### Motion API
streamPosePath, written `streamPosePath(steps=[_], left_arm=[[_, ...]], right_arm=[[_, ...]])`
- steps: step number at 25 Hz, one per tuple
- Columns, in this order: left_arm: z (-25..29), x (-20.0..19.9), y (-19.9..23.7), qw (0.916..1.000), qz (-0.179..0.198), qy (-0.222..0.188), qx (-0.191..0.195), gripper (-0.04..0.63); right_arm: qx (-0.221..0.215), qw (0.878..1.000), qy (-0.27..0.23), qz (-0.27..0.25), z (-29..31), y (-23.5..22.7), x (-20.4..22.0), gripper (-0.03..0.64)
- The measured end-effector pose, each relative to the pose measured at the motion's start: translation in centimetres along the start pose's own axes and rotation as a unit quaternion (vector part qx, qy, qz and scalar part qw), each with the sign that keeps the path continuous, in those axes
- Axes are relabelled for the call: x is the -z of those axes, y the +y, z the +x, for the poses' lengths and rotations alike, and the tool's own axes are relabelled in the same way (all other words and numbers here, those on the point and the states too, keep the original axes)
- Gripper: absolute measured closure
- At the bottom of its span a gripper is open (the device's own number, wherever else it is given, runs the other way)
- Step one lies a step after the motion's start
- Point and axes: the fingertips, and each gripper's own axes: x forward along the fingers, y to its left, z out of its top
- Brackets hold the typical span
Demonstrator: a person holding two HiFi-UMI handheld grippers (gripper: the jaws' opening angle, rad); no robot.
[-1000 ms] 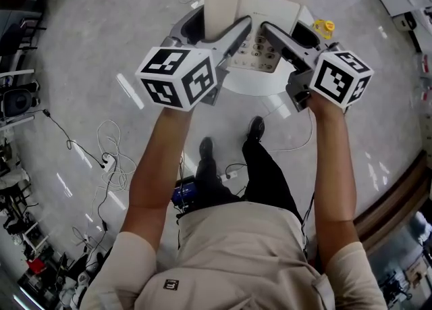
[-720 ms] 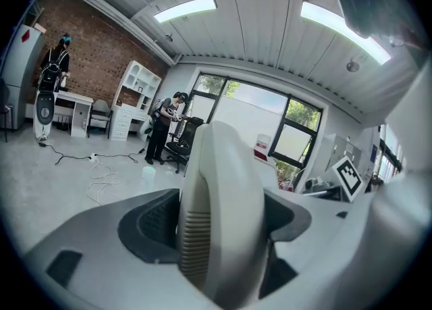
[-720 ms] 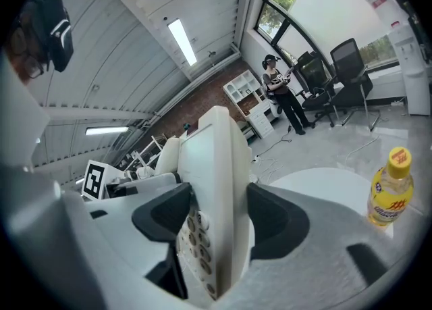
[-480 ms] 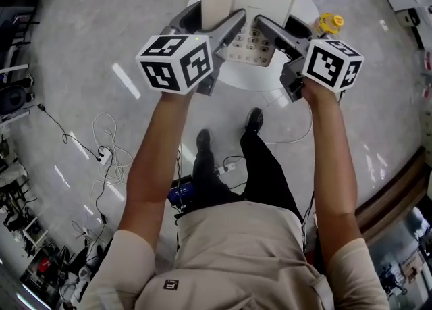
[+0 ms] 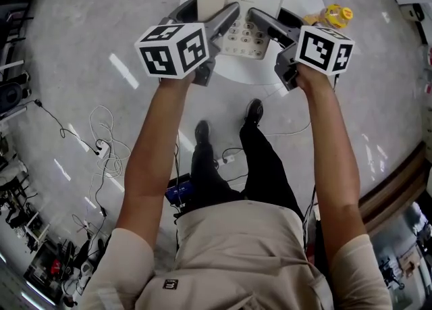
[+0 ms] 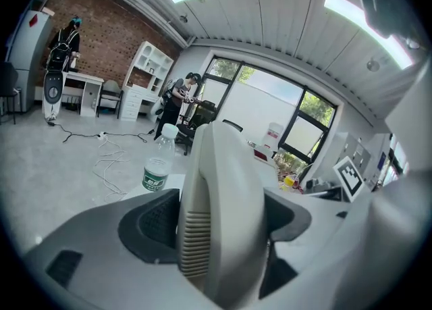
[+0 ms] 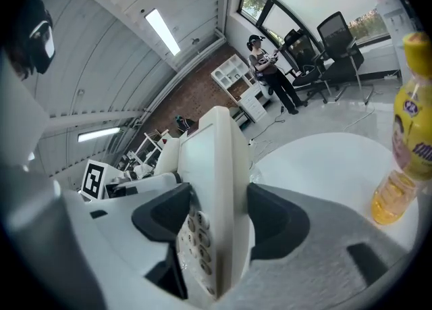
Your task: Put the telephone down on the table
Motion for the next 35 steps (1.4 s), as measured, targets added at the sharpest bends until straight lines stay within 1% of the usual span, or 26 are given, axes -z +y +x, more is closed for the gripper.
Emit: streamPosePath(steps=[7, 13, 18, 25, 31, 35], left_arm=[[1.4, 2.4, 3.8, 0.9997, -0.015, 0.020, -0.003, 0.244], [3.5, 3.9, 3.3, 0.9986, -0.034, 0.040, 0.007, 0.244], [4.6, 5.5, 5.1, 0.9975, -0.046, 0.054, 0.005, 0.244], [6.6, 8.1, 6.4, 0.9951, -0.058, 0.080, -0.002, 0.244], [8.3, 10.6, 8.0, 0.9916, -0.075, 0.105, -0.007, 0.244], [9.1, 11.5, 8.9, 0.9893, -0.086, 0.118, -0.009, 0.244]], right_arm=[[0.004, 1.000, 0.016, 0.017, 3.6, -1.9, 2.2, 0.359], [0.009, 0.999, 0.028, 0.033, 3.4, -3.9, 2.6, 0.359], [0.013, 0.998, 0.039, 0.045, 5.1, -5.3, 3.9, 0.359], [0.023, 0.996, 0.057, 0.066, 6.3, -8.0, 5.9, 0.356], [0.037, 0.993, 0.081, 0.078, 7.7, -10.2, 7.9, 0.350], [0.045, 0.991, 0.090, 0.084, 8.6, -11.2, 8.6, 0.345]])
